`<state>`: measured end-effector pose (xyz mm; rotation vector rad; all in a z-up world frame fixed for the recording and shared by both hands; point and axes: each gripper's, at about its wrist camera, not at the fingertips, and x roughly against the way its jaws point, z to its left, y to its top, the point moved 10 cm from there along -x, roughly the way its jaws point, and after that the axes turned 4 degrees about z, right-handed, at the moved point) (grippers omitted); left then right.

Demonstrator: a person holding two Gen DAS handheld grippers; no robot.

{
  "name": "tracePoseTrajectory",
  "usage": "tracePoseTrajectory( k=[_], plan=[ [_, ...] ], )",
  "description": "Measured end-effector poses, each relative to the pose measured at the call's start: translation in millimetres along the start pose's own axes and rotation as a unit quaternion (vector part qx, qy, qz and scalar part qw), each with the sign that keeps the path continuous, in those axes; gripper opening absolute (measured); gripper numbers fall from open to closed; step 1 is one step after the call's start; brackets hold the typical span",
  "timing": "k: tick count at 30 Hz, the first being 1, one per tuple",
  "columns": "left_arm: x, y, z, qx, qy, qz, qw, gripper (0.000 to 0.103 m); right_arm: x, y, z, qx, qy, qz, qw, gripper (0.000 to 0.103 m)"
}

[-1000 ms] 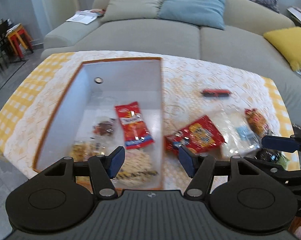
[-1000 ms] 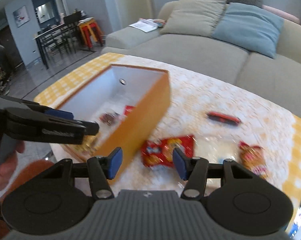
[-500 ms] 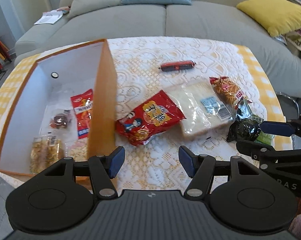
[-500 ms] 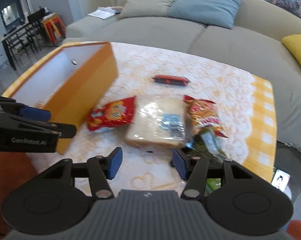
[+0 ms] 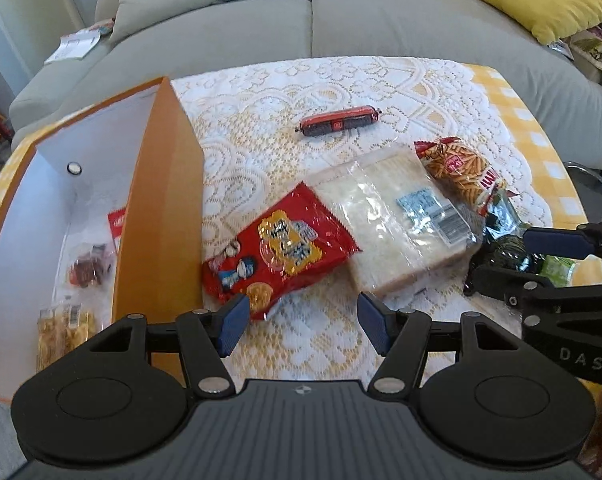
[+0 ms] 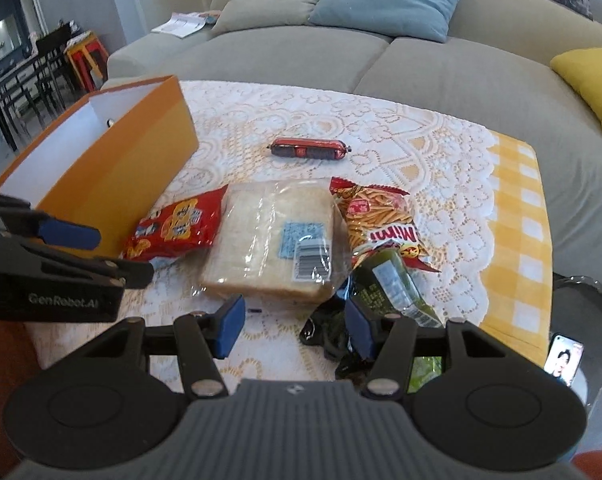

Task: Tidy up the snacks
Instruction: 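Move both tools back over the remaining snacks beside the box, then grasp the red chip bag with the left tool while the right tool grasps the bread loaf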

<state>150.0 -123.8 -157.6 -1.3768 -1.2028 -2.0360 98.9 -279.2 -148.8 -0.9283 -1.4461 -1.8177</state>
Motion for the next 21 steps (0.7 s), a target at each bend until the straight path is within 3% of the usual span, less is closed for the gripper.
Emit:
tracePoseTrajectory(
  k=[5,11,21],
  plan=[
    [-12,8,-7,-0.076,0.033,-0.011,0.9965,0.073,-8,5,-5,-0.017,0.008,-0.009,1.0,0.055],
    [-35,7,-11,-0.171,0.074,-0.004,0.9826,0.073,-15,11,0,-0.024,0.029,-0.017,0.999,0.055],
    [-62,6,-25,-0.255,0.098,-0.009,0.9618,0.073,-34,8,1,-0.017,0.04,-0.004,0.999,0.054]
  ],
)
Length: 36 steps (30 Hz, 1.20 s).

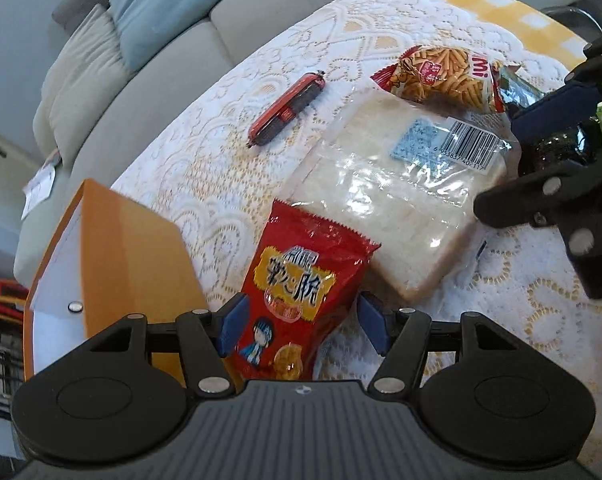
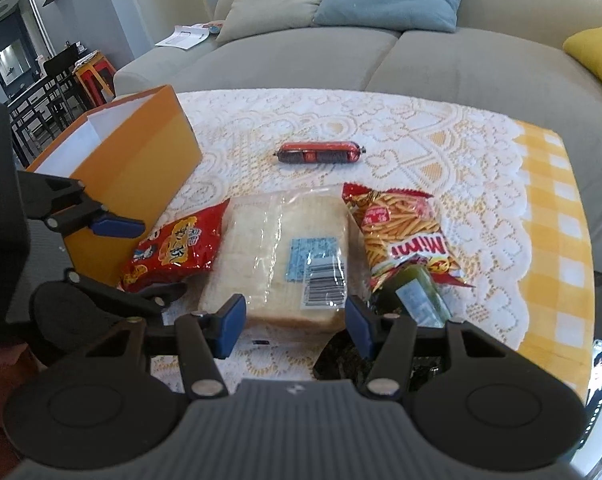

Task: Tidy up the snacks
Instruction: 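Grasp the red chip bag with the left tool while the right tool grasps the bread loaf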

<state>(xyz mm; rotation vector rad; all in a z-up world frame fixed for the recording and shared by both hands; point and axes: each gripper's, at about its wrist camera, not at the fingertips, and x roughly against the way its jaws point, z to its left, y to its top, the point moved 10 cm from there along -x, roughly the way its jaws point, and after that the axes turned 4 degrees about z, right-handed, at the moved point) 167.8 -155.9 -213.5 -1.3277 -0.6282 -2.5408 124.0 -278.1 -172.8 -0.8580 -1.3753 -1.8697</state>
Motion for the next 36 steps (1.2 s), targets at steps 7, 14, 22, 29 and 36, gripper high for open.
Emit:
tracePoseTrajectory(
  k=[7,14,22,29,36],
  plan=[
    [-15,5,-3,-0.024,0.02,-0.003,0.9995,0.073,-8,-4,-1,-0.002,0.008,0.009,1.0,0.054],
    [-17,7,-7,-0.052,0.036,-0.013,0.9979,0.057,-13,-4,1,0.006,0.006,0.008,1.0,0.055],
    [-4,6,8,0.011,0.038,-0.018,0.9991,0.034,-14,-3,-1,0.007,0.001,0.002,1.0,0.056],
    [23,4,32,0.166,-0.054,-0.027,0.9843,0.031,-23,10,-11,-0.033,0.005,-0.01,0.999,0.064],
    [28,0,42,0.268,-0.142,-0.023,0.9526,0.03,-42,10,-23,-0.076,0.023,0.012,0.997,0.066]
  ],
)
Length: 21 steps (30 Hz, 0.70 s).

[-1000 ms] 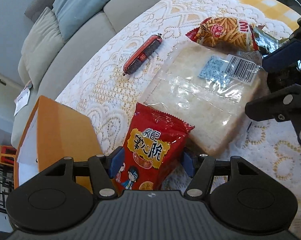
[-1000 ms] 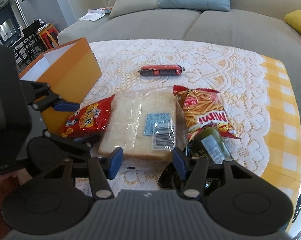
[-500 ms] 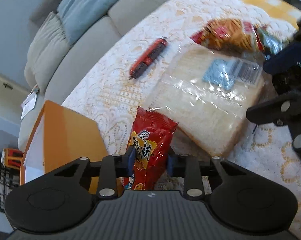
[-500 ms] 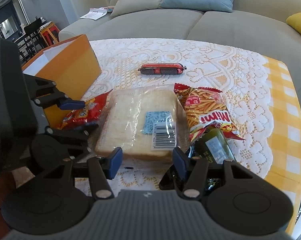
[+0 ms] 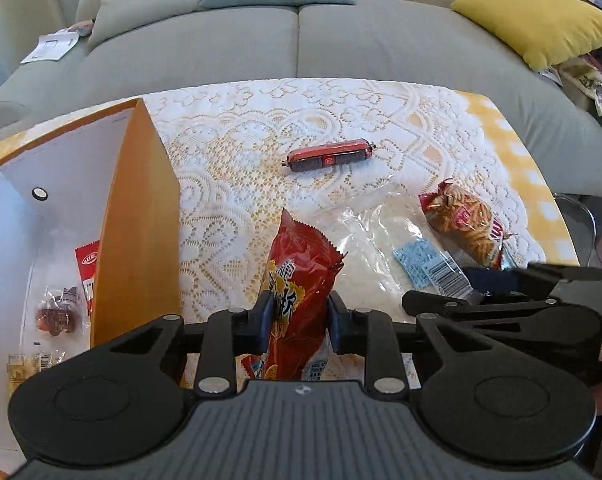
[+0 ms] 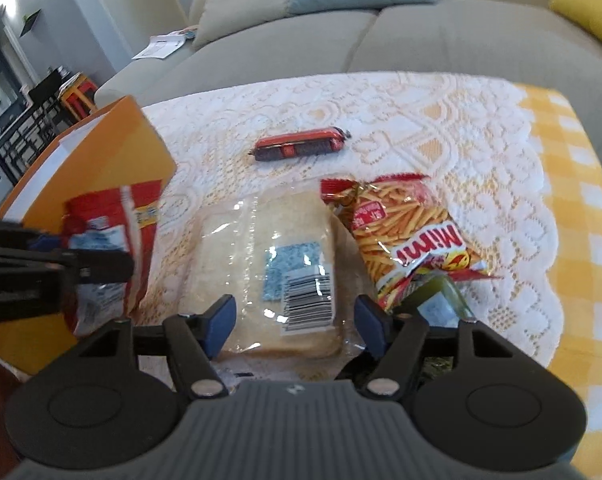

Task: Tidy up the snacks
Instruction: 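Grasp the red chip bag with the left tool while the right tool grasps the bread loaf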

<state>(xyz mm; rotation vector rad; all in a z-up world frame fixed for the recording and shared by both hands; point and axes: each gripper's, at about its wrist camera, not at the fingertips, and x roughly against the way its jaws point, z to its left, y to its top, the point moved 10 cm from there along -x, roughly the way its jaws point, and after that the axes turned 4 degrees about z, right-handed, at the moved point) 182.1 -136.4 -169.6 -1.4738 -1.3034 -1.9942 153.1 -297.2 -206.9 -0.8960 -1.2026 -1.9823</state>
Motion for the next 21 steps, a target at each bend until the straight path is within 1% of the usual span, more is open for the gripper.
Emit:
tracePoseTrajectory(
  k=[2,3,4,5,6,7,8,10,11,12,16,19,20,21],
  plan=[
    [-1,0,-1,0.003,0.002,0.002,1.0,0.03,-2,1,-6,-0.032,0.018,-0.001,0.999,0.066],
    [-1,0,-2,0.004,0.003,0.003,1.0,0.03,-1,2,-7,-0.041,0.02,0.0,0.999,0.064],
    [-2,0,-2,0.007,0.005,0.004,1.0,0.03,-1,2,-8,-0.043,0.019,0.001,0.999,0.055],
    [-3,2,-1,0.008,0.007,0.006,0.9999,0.03,0,2,-8,-0.044,0.019,0.0,0.999,0.053],
    [-1,2,0,0.009,0.012,0.007,0.9999,0.03,2,1,-9,-0.05,0.024,-0.001,0.998,0.046],
    [-1,1,0,0.01,0.018,0.01,0.9997,0.03,3,1,-9,-0.055,0.028,-0.002,0.998,0.036],
    [0,0,1,0.01,0.024,0.013,0.9996,0.031,5,2,-8,-0.056,0.031,-0.003,0.998,0.032],
    [3,-3,2,0.01,0.039,0.02,0.999,0.032,9,2,-1,-0.04,0.034,-0.007,0.999,0.02],
    [3,-5,4,0.01,0.046,0.024,0.9986,0.036,11,3,3,-0.03,0.033,-0.009,0.999,0.019],
    [3,-7,5,0.01,0.055,0.03,0.998,0.036,14,3,9,-0.017,0.03,-0.013,0.999,0.017],
    [-2,-17,15,0.006,0.094,0.054,0.9941,0.037,27,3,32,0.036,0.027,-0.033,0.998,0.011],
    [-4,-22,18,0.01,0.092,0.06,0.9939,0.034,35,0,47,0.076,0.015,-0.042,0.996,0.01],
    [-3,-24,19,0.013,0.089,0.062,0.994,0.031,39,-1,51,0.087,0.01,-0.046,0.995,0.01],
    [-2,-25,19,0.018,0.086,0.062,0.9942,0.029,42,-2,54,0.093,0.009,-0.048,0.994,0.009]
  ],
)
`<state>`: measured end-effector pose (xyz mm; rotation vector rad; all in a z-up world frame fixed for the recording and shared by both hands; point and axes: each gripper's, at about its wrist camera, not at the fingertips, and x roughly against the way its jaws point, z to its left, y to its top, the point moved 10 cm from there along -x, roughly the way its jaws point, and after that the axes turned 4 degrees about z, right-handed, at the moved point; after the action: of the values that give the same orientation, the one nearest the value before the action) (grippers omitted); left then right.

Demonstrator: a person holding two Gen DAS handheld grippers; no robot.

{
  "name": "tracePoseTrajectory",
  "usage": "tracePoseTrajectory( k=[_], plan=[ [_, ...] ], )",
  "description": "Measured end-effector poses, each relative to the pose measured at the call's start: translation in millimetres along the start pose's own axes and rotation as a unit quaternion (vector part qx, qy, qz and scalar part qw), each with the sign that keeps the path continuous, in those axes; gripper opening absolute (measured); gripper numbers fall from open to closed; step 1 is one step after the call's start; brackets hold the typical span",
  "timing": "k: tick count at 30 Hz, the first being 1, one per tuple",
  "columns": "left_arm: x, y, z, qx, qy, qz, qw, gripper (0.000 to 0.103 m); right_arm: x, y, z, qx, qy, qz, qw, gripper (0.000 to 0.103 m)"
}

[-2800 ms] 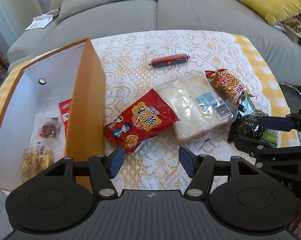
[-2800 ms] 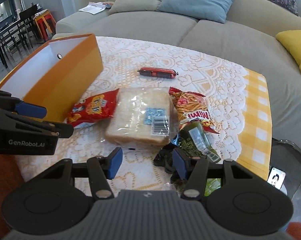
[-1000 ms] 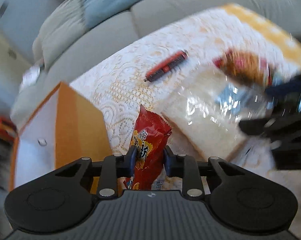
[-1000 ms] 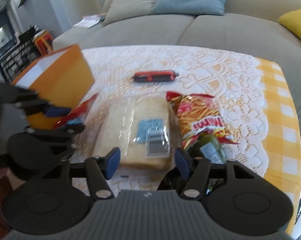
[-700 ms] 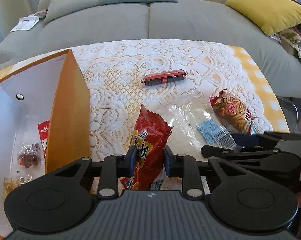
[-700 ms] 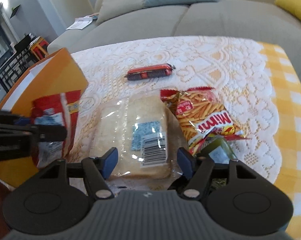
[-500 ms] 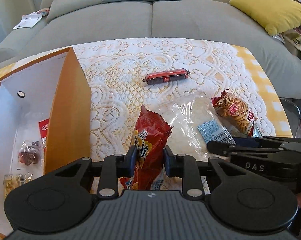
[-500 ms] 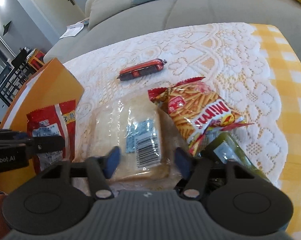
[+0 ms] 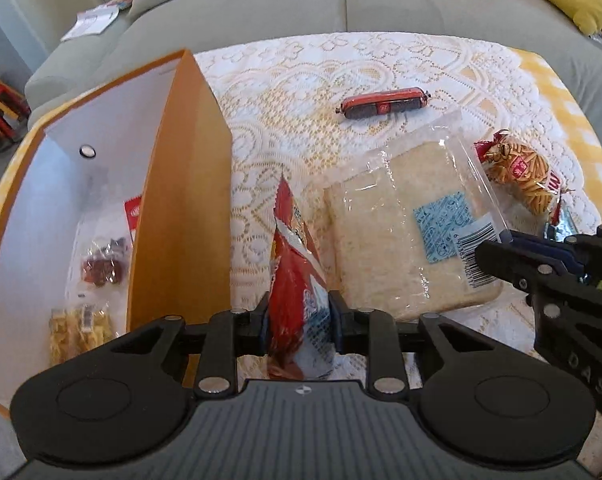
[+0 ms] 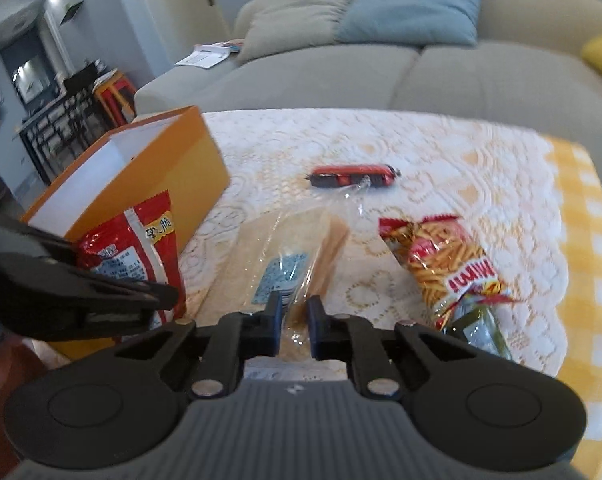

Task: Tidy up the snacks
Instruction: 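Grasp the red chip bag with the left tool while the right tool grasps the bread loaf, then lift the chip bag and bread loaf and carry them over the orange box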

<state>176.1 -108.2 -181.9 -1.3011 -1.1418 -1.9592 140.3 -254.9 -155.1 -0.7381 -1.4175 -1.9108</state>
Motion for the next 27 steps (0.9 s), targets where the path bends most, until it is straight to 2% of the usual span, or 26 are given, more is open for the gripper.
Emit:
tracePoseTrajectory(
  k=[4,8,12,19,24,27],
  plan=[
    [12,-4,1,0.013,-0.009,-0.006,0.9999,0.028,14,-1,9,0.02,-0.004,-0.002,1.0,0.008],
    [25,-14,-3,0.029,-0.039,-0.003,0.9988,0.028,38,-6,25,0.054,-0.004,-0.003,0.999,0.004],
    [35,-32,-7,0.04,-0.052,0.009,0.9978,0.028,61,-15,45,0.089,0.002,-0.001,0.996,0.002],
    [44,-73,-1,0.091,-0.095,0.036,0.9907,0.028,85,-49,86,0.157,0.023,0.015,0.987,0.0],
    [40,-89,12,0.114,-0.099,0.043,0.9876,0.028,89,-61,106,0.179,0.042,0.018,0.983,0.0],
    [40,-93,17,0.127,-0.105,0.04,0.9855,0.028,88,-59,112,0.167,0.055,0.012,0.984,0.001]
  ],
)
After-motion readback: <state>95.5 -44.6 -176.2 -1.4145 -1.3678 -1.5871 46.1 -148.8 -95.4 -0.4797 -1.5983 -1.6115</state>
